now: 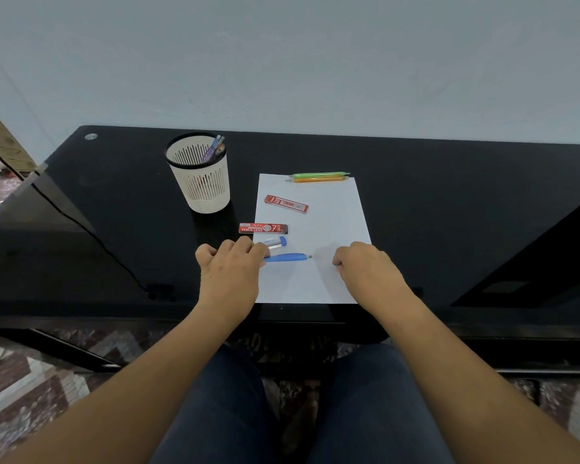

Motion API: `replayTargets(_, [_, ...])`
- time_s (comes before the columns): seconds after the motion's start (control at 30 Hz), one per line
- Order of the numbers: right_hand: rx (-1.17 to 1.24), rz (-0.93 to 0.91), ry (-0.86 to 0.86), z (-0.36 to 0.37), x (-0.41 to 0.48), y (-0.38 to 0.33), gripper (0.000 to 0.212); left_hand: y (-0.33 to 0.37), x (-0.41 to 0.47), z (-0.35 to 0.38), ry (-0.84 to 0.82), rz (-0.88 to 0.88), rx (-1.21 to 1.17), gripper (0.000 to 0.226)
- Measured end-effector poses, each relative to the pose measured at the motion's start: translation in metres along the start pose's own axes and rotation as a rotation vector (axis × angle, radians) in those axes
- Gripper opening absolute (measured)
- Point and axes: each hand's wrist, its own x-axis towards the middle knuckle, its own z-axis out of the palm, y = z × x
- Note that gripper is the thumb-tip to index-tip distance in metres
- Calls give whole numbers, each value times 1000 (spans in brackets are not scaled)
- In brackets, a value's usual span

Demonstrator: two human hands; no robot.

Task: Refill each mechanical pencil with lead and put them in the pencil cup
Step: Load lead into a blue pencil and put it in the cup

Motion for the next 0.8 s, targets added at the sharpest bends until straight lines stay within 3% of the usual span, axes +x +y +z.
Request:
replayTargets(0.13, [46,21,9,1,0,0,27,1,1,-1,-17,-11,-5,32])
replayTargets(0.3, [134,22,140,-5,-2,-1,27,1,0,-2,-29,-14,-25,31])
replayTargets(0.53, [61,30,-2,2,8,3,32,4,0,0,-29,-2,-25,31])
replayTargets(0.8, [84,160,7,9,12,10,21,3,0,2,-39,3,-21,32])
